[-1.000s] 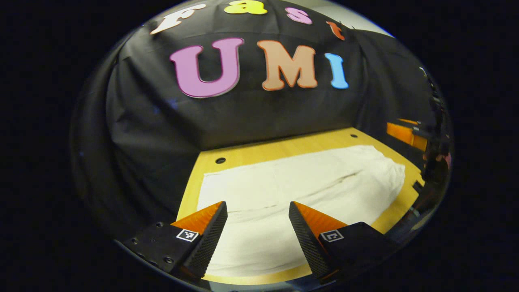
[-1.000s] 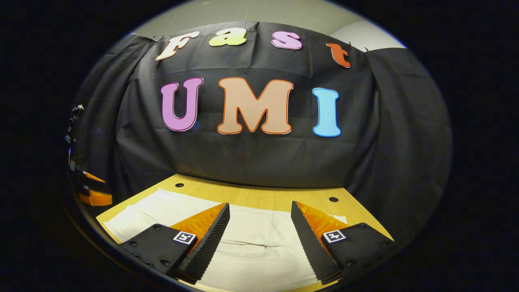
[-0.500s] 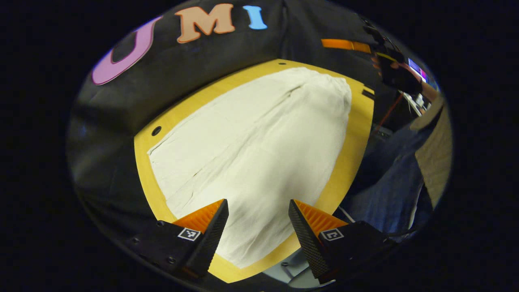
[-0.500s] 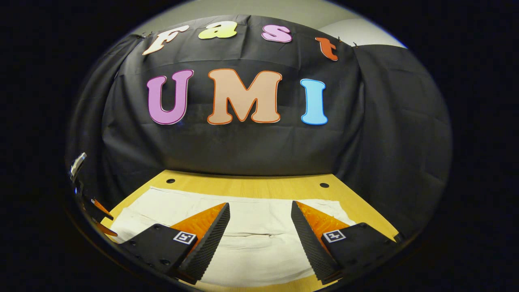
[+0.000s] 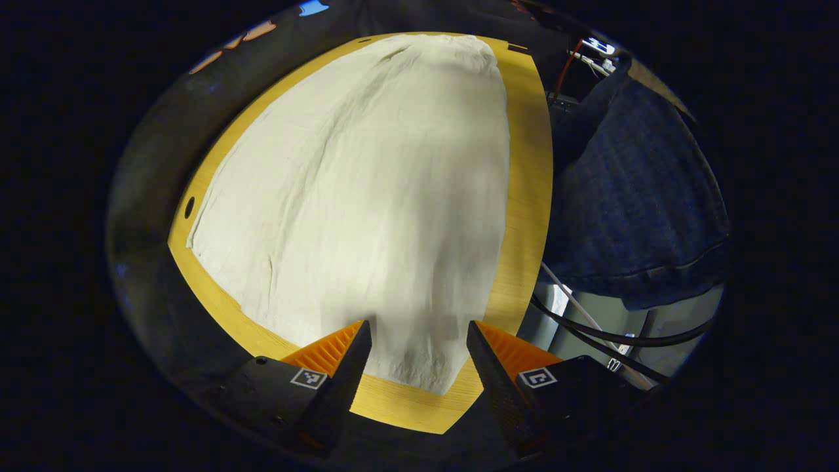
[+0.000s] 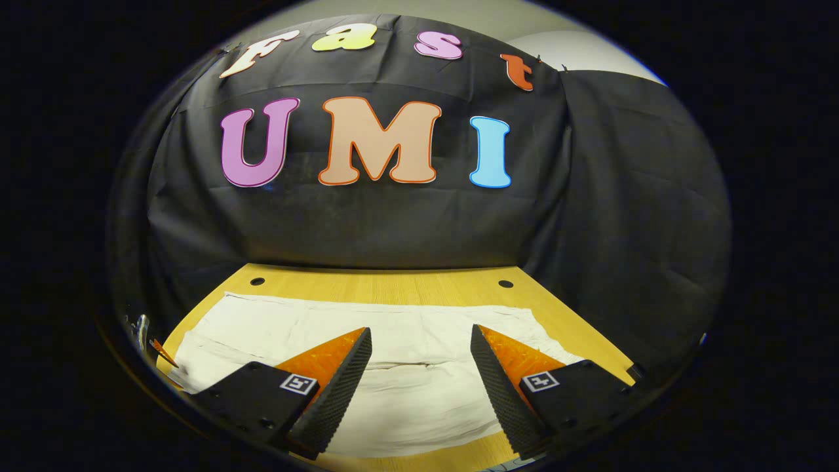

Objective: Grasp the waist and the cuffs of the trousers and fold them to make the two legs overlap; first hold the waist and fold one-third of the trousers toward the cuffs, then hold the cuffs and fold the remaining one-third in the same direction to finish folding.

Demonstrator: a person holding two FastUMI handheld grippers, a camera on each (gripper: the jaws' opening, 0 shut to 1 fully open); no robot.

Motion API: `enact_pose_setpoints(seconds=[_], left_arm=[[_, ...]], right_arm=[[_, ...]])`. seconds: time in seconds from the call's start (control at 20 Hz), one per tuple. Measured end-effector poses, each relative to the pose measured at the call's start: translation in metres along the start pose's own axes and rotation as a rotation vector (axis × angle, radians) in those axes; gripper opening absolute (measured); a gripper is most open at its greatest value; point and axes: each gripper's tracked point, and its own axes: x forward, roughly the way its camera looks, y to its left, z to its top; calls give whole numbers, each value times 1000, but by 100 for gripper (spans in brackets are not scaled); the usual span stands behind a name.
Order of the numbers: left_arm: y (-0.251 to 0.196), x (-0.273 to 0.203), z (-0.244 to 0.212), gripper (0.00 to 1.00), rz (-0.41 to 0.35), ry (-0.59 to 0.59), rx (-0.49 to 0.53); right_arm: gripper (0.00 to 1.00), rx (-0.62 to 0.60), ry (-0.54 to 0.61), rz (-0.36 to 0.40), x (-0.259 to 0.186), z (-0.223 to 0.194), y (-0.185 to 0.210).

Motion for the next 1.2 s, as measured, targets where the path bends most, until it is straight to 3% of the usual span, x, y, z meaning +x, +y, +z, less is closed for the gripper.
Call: enact_pose_setpoints(seconds=[0.45,0.75,0.85,0.95,1.0,1.05,1.1,1.2], left_arm=[[1,17,-16,88,-45,39,5],[-1,16,-16,78,-73,61,15],[3,17,-13,69,-66,59,-5],[9,18,-8,53,-49,48,-32],[12,20,-8,37,-38,45,-38],[17,21,-9,29,-23,41,-39],[19,21,-7,14,-11,41,-43],[21,22,-6,4,-4,50,-41]], right_arm=[[97,-21,33,2,9,-13,11],[98,-42,50,36,12,-19,18],[98,-52,55,46,14,-20,16],[98,-64,60,62,16,-21,13],[98,-76,65,69,16,-21,11],[98,-89,69,75,17,-22,7],[98,-100,73,84,17,-22,5],[98,-116,85,113,20,-26,-1]])
